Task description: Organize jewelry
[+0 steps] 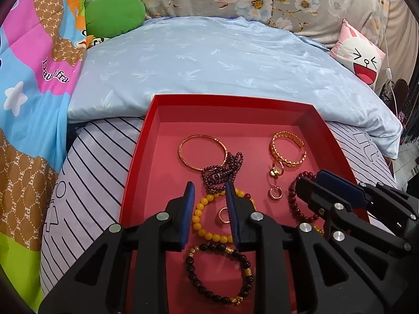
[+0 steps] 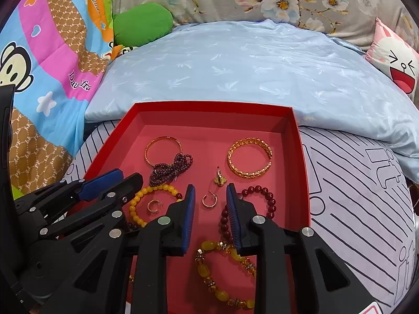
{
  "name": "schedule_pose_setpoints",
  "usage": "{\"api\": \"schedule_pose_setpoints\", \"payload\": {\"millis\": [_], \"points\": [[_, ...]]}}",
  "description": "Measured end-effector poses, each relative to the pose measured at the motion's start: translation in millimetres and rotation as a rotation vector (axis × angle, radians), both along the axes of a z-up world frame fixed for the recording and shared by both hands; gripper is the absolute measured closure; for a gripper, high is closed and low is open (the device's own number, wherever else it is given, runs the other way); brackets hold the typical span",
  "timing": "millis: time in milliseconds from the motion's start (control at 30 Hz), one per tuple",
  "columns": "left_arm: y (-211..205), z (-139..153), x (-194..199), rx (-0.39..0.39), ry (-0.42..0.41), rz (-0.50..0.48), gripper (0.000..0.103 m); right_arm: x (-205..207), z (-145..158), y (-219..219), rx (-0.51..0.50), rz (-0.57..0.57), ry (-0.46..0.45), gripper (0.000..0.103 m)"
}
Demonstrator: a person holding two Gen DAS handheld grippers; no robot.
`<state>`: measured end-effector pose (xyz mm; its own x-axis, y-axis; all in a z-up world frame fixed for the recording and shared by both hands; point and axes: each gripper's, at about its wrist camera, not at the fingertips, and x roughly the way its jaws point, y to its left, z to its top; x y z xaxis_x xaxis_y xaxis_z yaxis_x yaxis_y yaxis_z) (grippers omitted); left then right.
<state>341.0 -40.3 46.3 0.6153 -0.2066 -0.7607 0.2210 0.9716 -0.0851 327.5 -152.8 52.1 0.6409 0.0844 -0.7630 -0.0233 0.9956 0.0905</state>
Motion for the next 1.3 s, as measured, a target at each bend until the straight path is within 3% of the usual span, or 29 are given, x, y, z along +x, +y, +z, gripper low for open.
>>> {"api": "schedule_pose_setpoints", "payload": {"millis": [300, 600, 767, 1000, 1300], "points": [[-3.5, 22.7, -35.7, 0.038, -0.040, -0.010, 0.079, -36.6, 20.9, -1.7, -0.039, -0.032, -0.028, 0.068], [-5.9, 32.8, -75.1, 0.021, -0.022, -0.018, 0.078, -77.7, 31.7, -4.2, -0.070, -0.076, -0.038, 0.065], [-4.7, 36.5, -97.3, 0.025, -0.024, 0.007, 0.064, -102.0, 33.1, -8.4, -0.060, -0.105, -0.040, 0.065], [-0.2, 35.9, -120.0, 0.051, -0.028, 0.046, 0.048, -124.5, 31.4, -13.9, -0.064, -0.130, -0.039, 0.057], [6.6, 36.0, -135.2, 0.075, -0.043, 0.097, 0.032, -143.7, 31.5, -18.2, -0.095, -0.166, -0.054, 0.040]]}}
